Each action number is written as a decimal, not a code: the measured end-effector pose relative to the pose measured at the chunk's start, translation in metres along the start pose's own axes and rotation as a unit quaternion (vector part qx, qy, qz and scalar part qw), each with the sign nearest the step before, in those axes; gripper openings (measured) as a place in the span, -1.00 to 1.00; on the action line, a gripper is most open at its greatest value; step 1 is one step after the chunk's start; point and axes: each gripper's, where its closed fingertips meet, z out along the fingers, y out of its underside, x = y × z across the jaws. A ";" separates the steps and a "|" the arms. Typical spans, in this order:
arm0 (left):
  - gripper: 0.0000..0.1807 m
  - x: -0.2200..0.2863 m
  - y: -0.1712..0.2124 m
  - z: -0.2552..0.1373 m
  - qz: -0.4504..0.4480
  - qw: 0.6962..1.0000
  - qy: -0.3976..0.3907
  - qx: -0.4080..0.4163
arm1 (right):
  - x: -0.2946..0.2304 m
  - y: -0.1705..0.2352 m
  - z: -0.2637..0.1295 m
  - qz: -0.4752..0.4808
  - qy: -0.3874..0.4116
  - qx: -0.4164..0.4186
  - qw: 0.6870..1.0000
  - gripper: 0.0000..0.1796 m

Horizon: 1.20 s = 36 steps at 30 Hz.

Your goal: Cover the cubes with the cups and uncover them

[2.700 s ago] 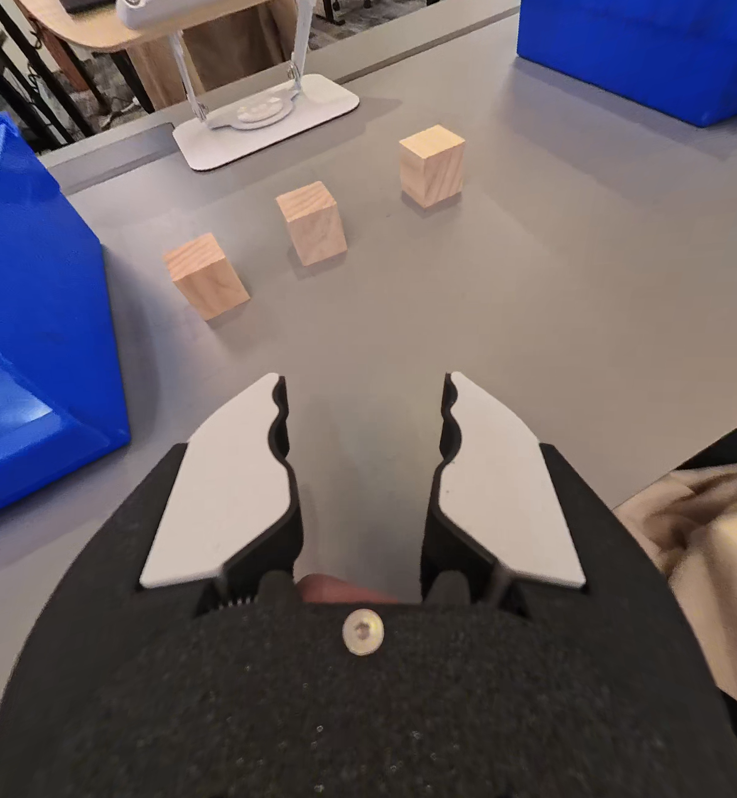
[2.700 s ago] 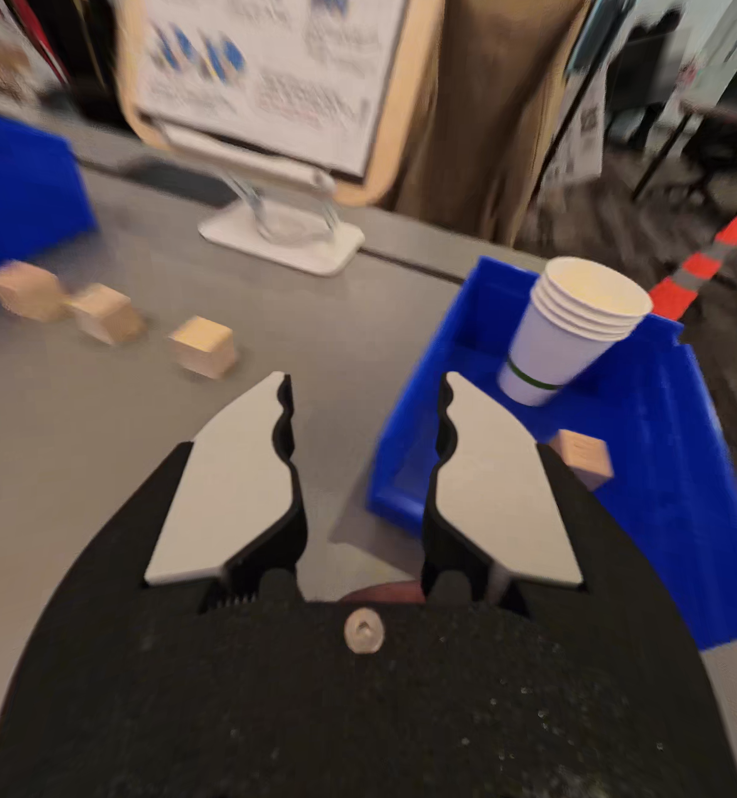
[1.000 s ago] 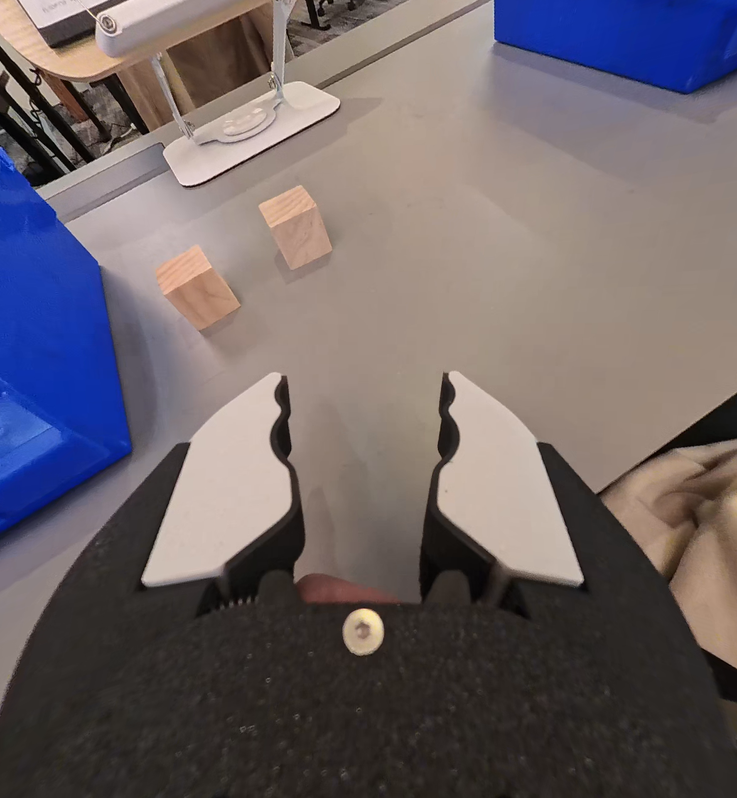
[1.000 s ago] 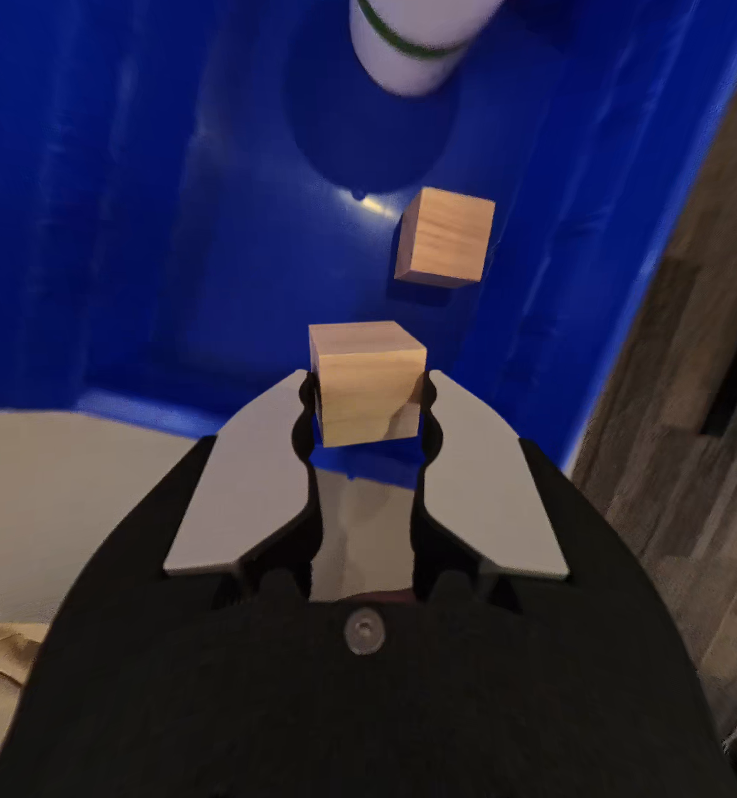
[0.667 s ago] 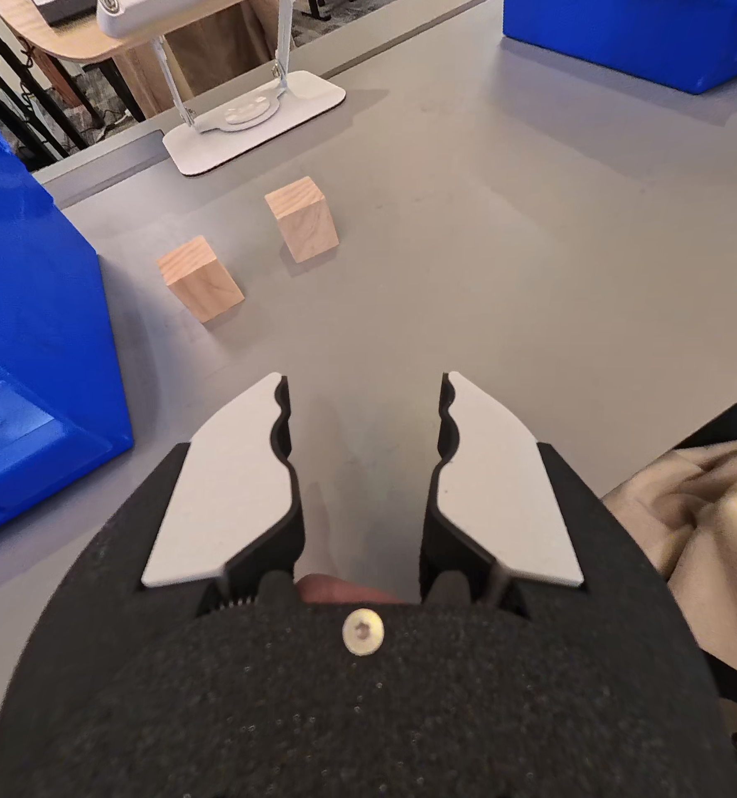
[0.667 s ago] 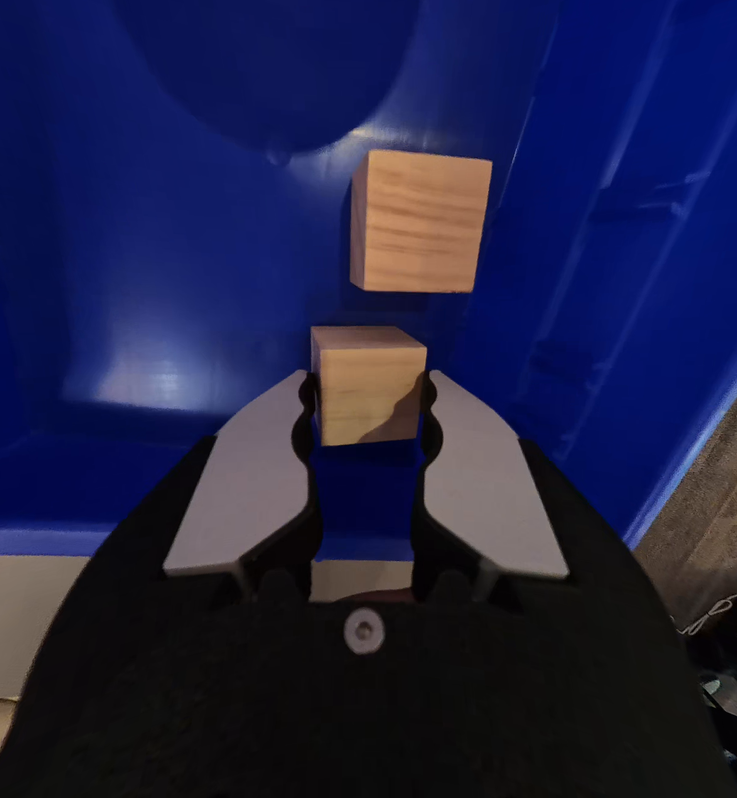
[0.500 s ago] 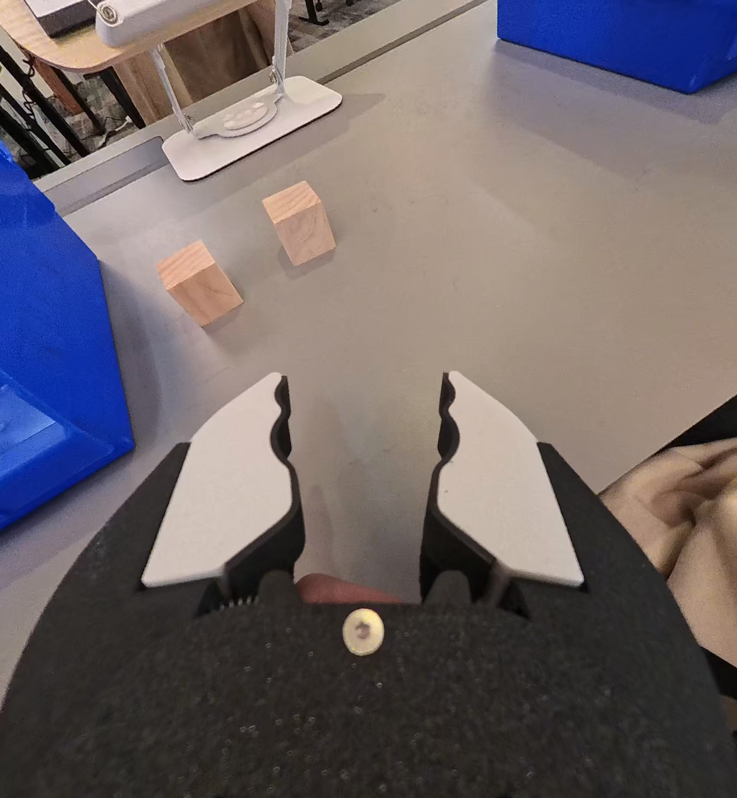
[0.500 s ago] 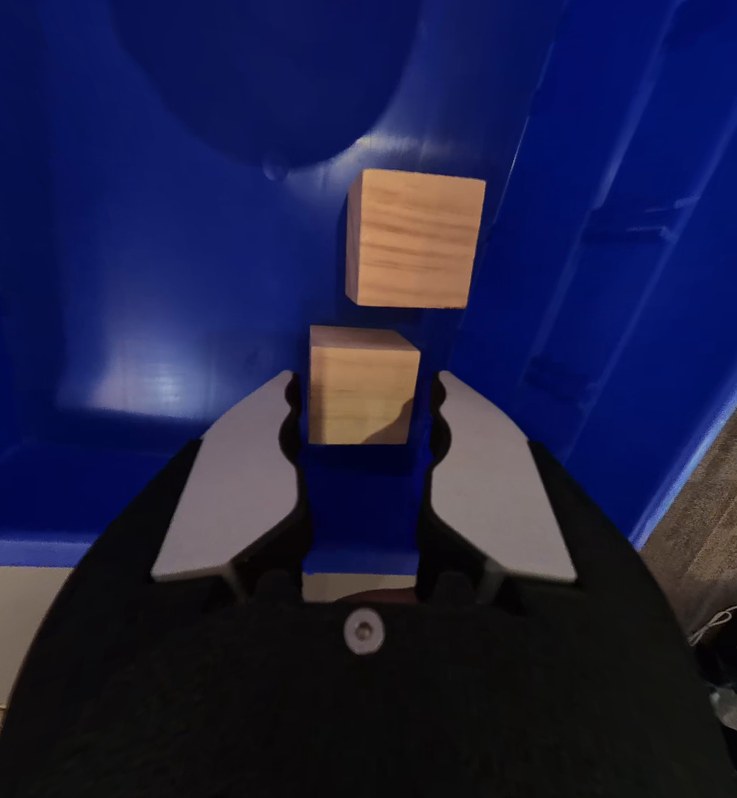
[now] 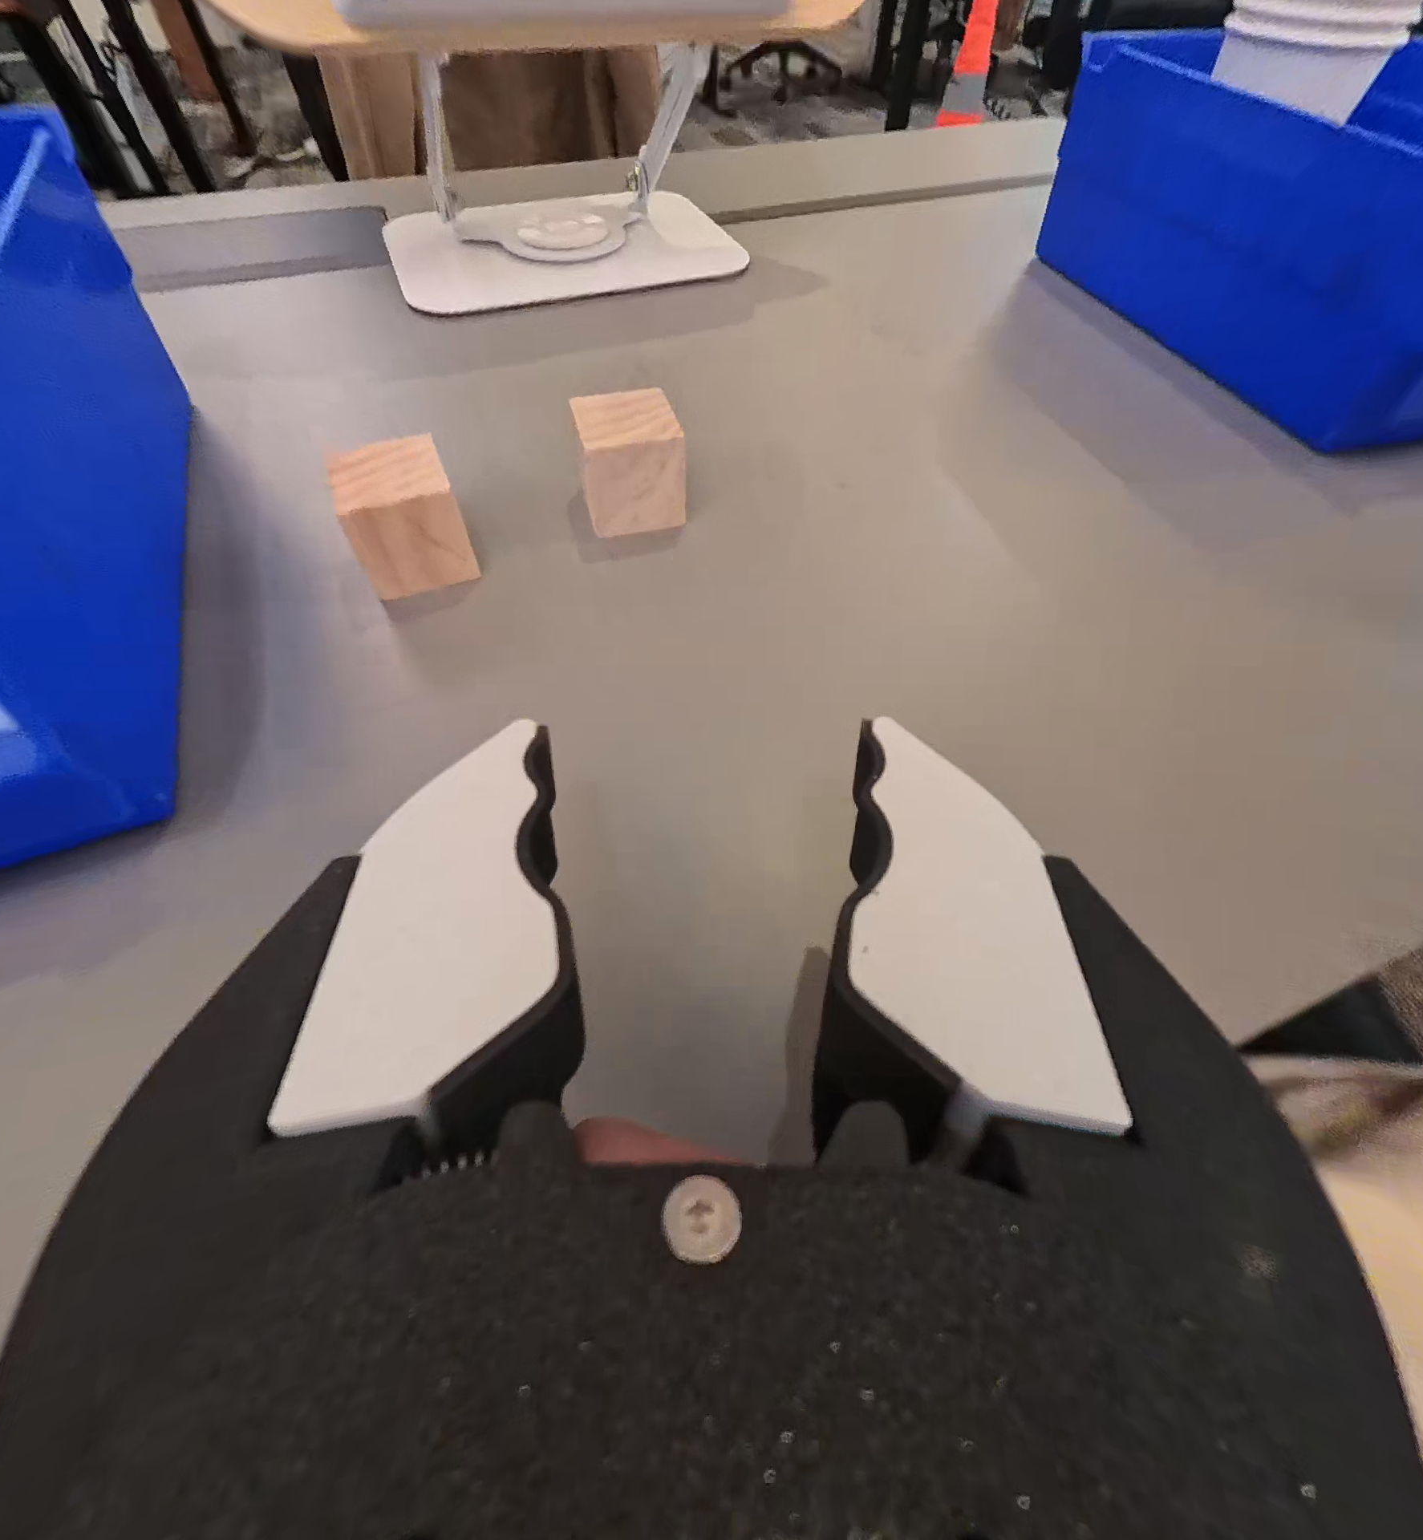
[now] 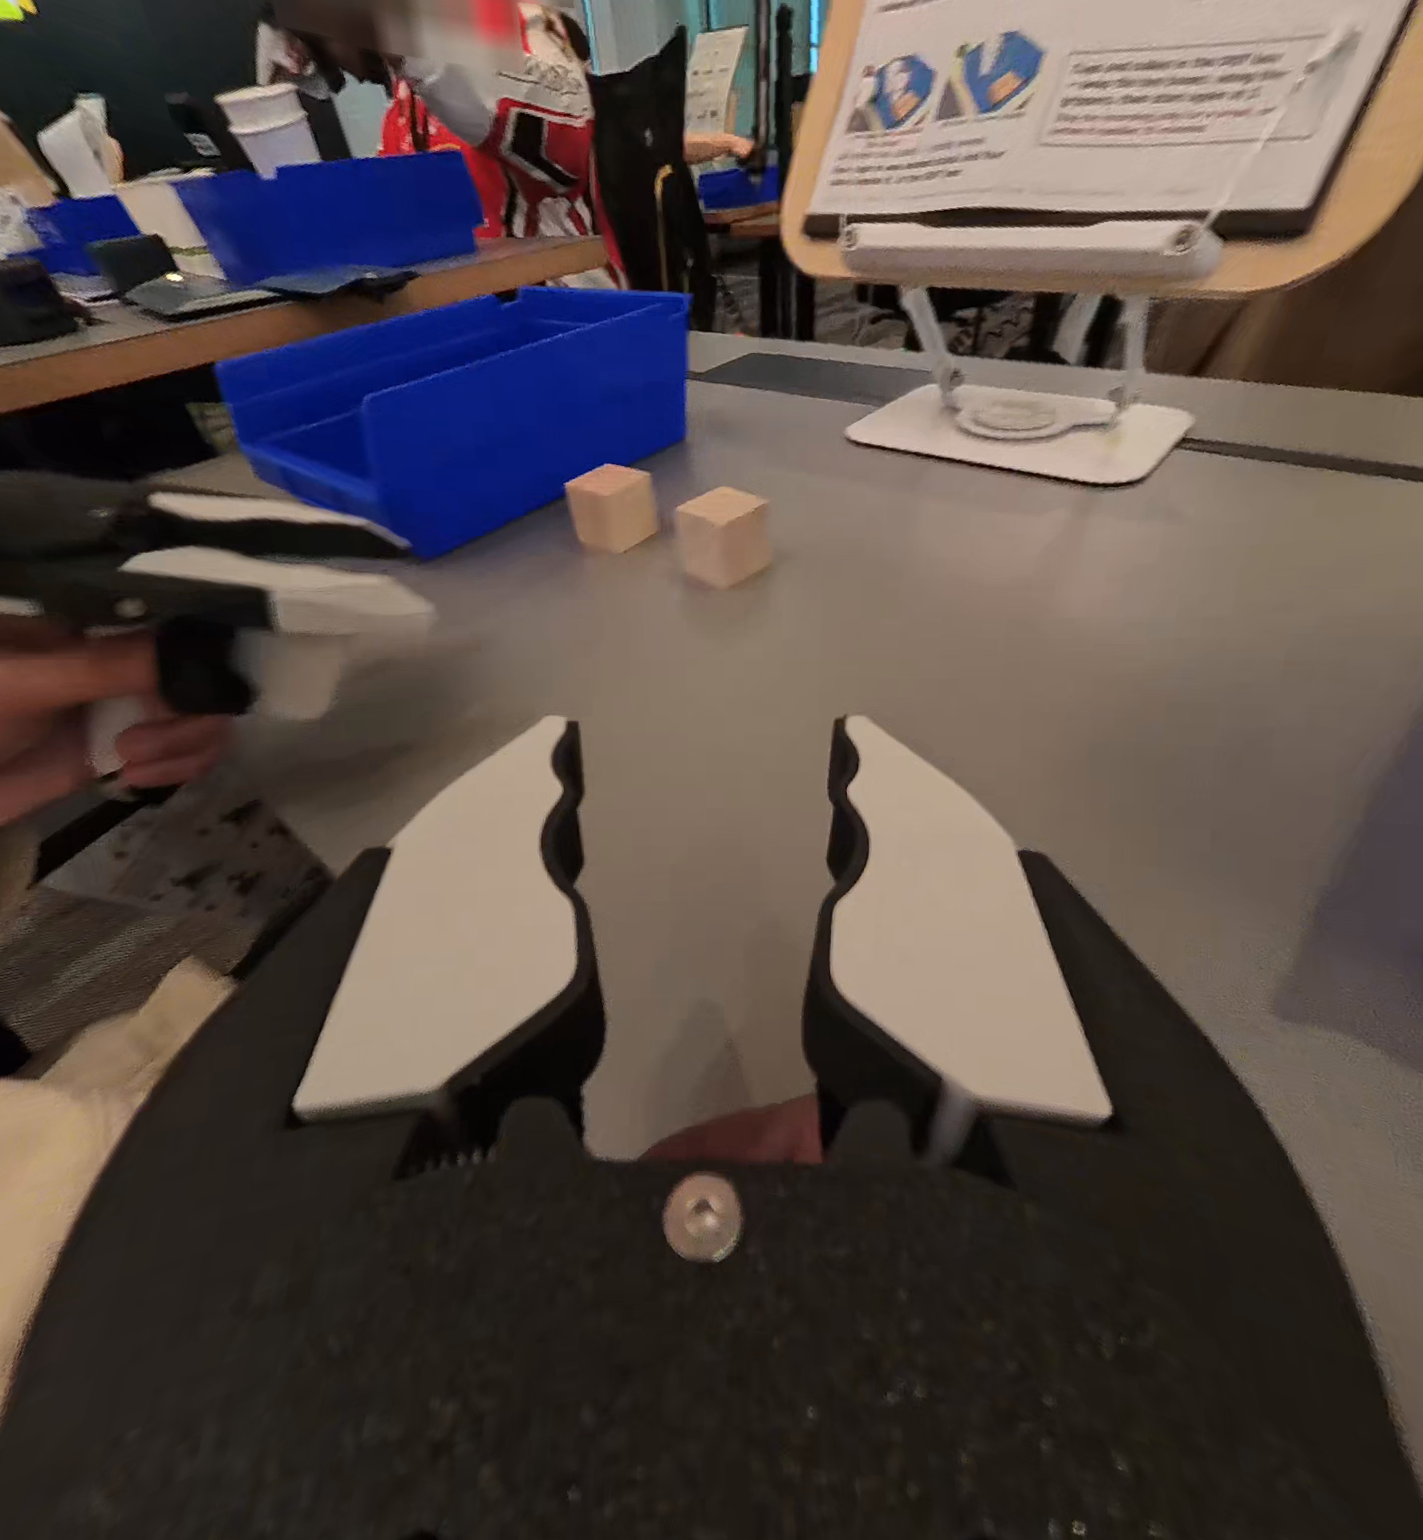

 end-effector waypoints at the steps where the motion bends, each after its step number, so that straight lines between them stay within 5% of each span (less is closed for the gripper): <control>1: -0.24 0.003 -0.007 0.006 0.004 1.000 -0.006 0.007 | -0.007 0.001 0.000 -0.004 -0.007 0.001 1.000 -0.37; 5: -0.24 0.014 -0.033 0.056 0.018 0.999 -0.035 -0.027 | -0.005 0.002 -0.001 -0.032 -0.007 -0.007 0.999 -0.39; 10: -0.18 0.003 -0.043 0.131 -0.026 0.991 -0.068 -0.110 | -0.008 0.015 -0.008 0.060 -0.065 -0.008 0.996 -0.45; 17: -0.18 -0.035 -0.036 0.166 -0.047 0.981 -0.128 -0.135 | -0.008 0.015 -0.010 0.080 -0.082 -0.018 0.993 -0.46; 19: -0.45 -0.033 -0.031 0.175 -0.029 0.981 -0.115 -0.152 | -0.009 0.015 -0.008 0.072 -0.078 -0.020 0.994 -0.46; 21: -0.50 -0.030 -0.030 0.179 0.017 0.981 -0.103 -0.163 | -0.009 0.016 -0.007 0.067 -0.074 -0.022 0.995 -0.46; 27: -0.50 0.033 -0.047 0.146 0.127 0.974 0.122 -0.146 | 0.006 0.011 -0.011 0.071 -0.059 -0.010 0.996 -0.48; 31: -0.50 0.096 -0.027 0.091 0.232 0.898 0.350 -0.132 | 0.018 0.006 -0.016 0.077 -0.047 -0.001 0.996 -0.49; 36: -0.50 0.099 0.011 0.085 0.282 0.847 0.416 -0.171 | 0.017 0.017 -0.010 0.071 -0.051 -0.028 0.996 -0.47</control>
